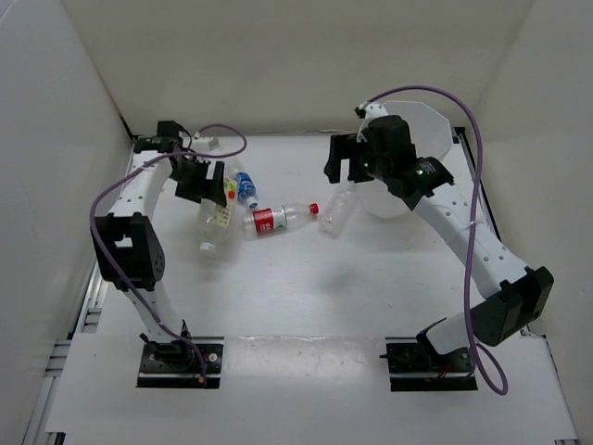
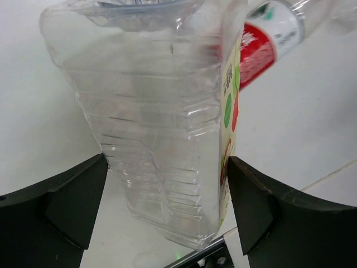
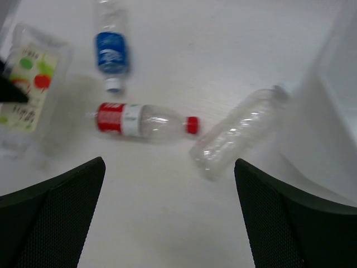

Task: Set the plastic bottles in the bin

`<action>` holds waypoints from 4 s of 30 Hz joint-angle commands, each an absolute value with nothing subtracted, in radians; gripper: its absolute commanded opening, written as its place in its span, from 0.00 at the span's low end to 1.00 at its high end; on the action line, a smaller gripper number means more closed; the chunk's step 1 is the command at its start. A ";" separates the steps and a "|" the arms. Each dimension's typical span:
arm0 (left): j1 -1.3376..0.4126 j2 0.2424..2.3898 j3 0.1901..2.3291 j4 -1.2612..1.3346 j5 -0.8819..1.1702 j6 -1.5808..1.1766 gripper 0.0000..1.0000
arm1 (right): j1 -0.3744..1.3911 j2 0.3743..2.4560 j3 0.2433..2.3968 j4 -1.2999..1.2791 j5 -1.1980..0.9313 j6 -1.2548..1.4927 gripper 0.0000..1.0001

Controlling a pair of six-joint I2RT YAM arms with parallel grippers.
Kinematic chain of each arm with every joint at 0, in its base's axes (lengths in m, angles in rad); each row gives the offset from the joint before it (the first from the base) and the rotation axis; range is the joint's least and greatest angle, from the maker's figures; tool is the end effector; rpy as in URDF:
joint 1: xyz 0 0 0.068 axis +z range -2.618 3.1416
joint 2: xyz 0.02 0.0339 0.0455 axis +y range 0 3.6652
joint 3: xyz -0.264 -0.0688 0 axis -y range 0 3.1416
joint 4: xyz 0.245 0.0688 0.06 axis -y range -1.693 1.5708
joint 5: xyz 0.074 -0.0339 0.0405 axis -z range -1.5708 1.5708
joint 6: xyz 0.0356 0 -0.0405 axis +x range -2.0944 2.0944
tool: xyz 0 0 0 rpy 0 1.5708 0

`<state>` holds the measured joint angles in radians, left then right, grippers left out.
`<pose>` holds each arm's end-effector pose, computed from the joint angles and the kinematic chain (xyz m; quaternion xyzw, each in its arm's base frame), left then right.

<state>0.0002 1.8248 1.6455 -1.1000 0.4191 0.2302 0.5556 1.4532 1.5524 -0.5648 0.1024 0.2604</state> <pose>0.3687 -0.0144 0.2823 0.1411 0.9579 -0.1881 0.1648 0.2777 0.1681 0.4105 -0.0984 0.8448 0.1680 0.4985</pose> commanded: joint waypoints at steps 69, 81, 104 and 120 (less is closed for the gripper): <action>-0.069 1.424 1.674 -0.917 0.354 0.184 1.00 | 0.597 1.621 1.939 -0.123 0.355 0.122 0.00; -0.138 1.384 1.563 -0.917 0.188 0.225 1.00 | 0.296 1.563 1.827 -0.110 0.615 0.038 0.00; -0.451 1.518 1.505 -0.874 -0.008 0.491 1.00 | 0.252 1.490 1.712 -0.305 0.485 0.120 0.99; -0.667 2.112 1.867 -0.865 -0.020 0.627 1.00 | 0.279 1.223 1.468 -0.305 0.466 0.109 0.99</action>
